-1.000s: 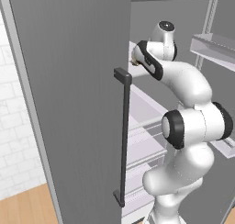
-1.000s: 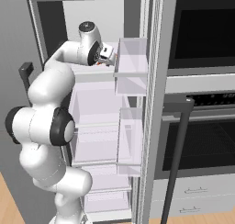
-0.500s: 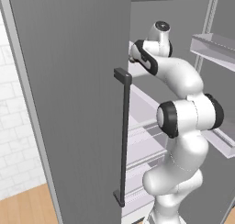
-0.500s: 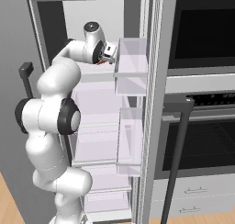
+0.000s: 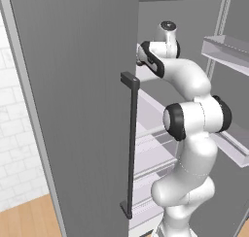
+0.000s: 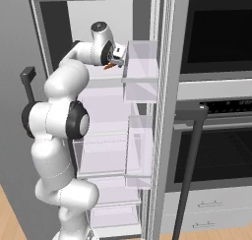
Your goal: Place one carrot and one fish in each tupperware on the nearby counter, to pack two identical lunches.
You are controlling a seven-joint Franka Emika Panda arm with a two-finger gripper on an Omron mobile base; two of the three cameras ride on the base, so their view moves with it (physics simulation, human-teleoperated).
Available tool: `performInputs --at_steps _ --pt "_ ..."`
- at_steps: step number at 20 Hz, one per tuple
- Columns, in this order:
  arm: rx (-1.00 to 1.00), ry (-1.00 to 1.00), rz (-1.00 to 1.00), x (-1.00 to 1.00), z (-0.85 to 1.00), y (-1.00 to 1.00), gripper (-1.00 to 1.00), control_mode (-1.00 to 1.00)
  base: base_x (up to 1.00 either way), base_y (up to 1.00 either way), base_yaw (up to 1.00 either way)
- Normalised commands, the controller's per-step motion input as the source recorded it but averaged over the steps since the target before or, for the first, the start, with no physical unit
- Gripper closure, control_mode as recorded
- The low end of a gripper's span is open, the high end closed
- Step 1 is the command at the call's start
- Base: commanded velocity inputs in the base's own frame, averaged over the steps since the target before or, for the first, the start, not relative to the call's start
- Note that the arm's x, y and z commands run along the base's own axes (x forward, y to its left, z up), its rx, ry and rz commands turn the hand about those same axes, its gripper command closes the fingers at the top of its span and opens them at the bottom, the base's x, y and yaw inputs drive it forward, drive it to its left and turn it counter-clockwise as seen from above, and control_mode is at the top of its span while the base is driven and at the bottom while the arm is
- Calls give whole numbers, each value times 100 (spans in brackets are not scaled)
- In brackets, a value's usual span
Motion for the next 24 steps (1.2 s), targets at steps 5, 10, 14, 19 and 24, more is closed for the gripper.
performInputs --at_steps 5,10,14,19,24 --pt "-9 1 -5 0 -79 0 100 -100 0 0 0" --pt "-7 4 -3 0 -71 0 100 -100 0 0 0" --pt "0 9 0 -35 -39 -9 100 -100 0 0 0" --pt "0 0 0 -88 -29 -3 100 -100 0 0 0" --pt "-4 -11 3 -100 -58 -5 100 -100 0 0 0"
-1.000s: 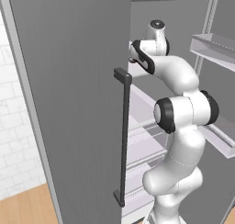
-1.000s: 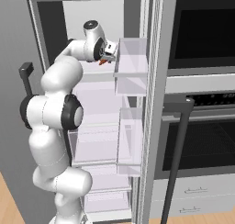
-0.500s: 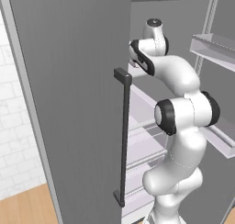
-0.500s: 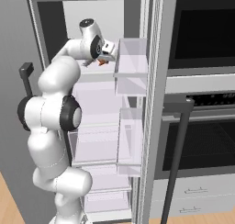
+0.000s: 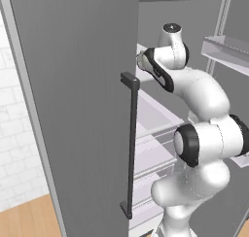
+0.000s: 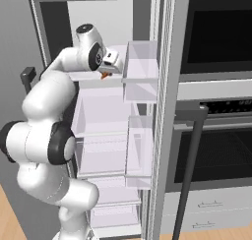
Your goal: Place one carrot and one fish in each tupperware on the nearby counter, to pack two identical lunches.
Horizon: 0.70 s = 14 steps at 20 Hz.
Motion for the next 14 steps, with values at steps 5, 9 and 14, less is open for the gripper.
performInputs --at_steps 5,9,14 --pt "0 -2 11 -100 -1 0 100 -100 0 0 0" --pt "0 0 11 -100 0 0 100 -100 0 0 0" --pt "-2 -8 7 -100 1 0 100 -100 0 0 0"
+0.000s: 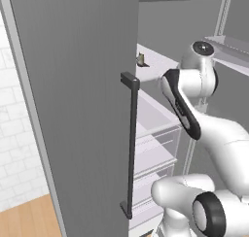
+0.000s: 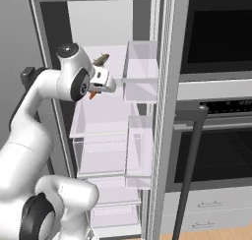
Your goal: Place one carrot and one fish in each tupperware on the nearby counter, to pack two identical lunches.
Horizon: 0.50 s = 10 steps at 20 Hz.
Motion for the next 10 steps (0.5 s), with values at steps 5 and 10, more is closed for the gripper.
performInputs --at_steps 5,10 --pt "-4 -6 6 -100 2 0 100 -100 0 0 0" --pt "-3 0 3 -60 0 0 100 100 -40 0 2"
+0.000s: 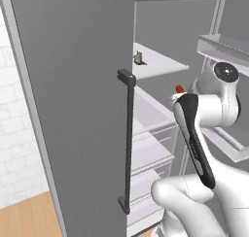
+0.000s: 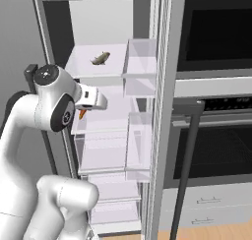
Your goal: Place one carrot and one fish in each tupperware on the nearby counter, to pack two identical lunches.
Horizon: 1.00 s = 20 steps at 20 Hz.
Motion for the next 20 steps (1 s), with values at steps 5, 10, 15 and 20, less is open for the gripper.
performInputs --at_steps 5,10,15,20 --pt "0 0 0 0 0 0 100 100 -100 0 1" --pt "0 0 0 0 0 0 100 100 -100 -34 -5" --pt "0 0 0 0 0 0 100 100 -100 -70 -31" --pt "0 0 0 0 0 0 100 100 -69 -74 -43"
